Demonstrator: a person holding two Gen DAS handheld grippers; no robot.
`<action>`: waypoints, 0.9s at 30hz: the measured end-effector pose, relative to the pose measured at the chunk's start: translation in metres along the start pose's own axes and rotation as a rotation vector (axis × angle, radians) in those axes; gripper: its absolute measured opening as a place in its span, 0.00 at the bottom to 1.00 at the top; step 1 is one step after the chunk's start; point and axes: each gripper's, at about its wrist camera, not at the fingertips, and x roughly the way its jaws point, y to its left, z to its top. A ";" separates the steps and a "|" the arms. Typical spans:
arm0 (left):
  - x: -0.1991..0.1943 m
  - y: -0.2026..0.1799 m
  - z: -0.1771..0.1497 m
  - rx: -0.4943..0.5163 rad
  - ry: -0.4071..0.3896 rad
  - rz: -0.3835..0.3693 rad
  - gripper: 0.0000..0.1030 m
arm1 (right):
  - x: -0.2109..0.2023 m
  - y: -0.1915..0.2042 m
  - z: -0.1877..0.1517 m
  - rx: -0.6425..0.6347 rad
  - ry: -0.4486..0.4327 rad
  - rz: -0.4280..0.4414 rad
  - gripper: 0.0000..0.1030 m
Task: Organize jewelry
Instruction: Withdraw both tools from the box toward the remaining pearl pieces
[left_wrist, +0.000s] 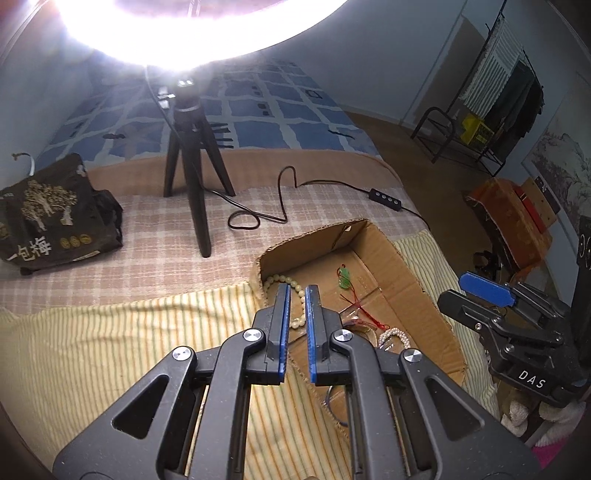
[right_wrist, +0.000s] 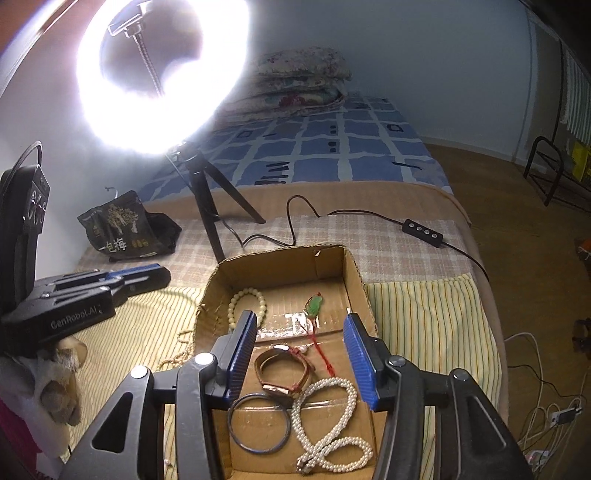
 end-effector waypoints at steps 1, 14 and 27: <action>-0.005 0.001 0.000 0.000 -0.005 0.002 0.05 | -0.002 0.001 -0.001 -0.001 -0.002 -0.001 0.51; -0.052 0.026 -0.020 0.039 -0.027 0.047 0.05 | -0.054 0.035 -0.031 -0.056 -0.069 -0.031 0.86; -0.061 0.065 -0.058 0.048 0.014 0.030 0.42 | -0.077 0.078 -0.077 -0.121 -0.063 0.052 0.89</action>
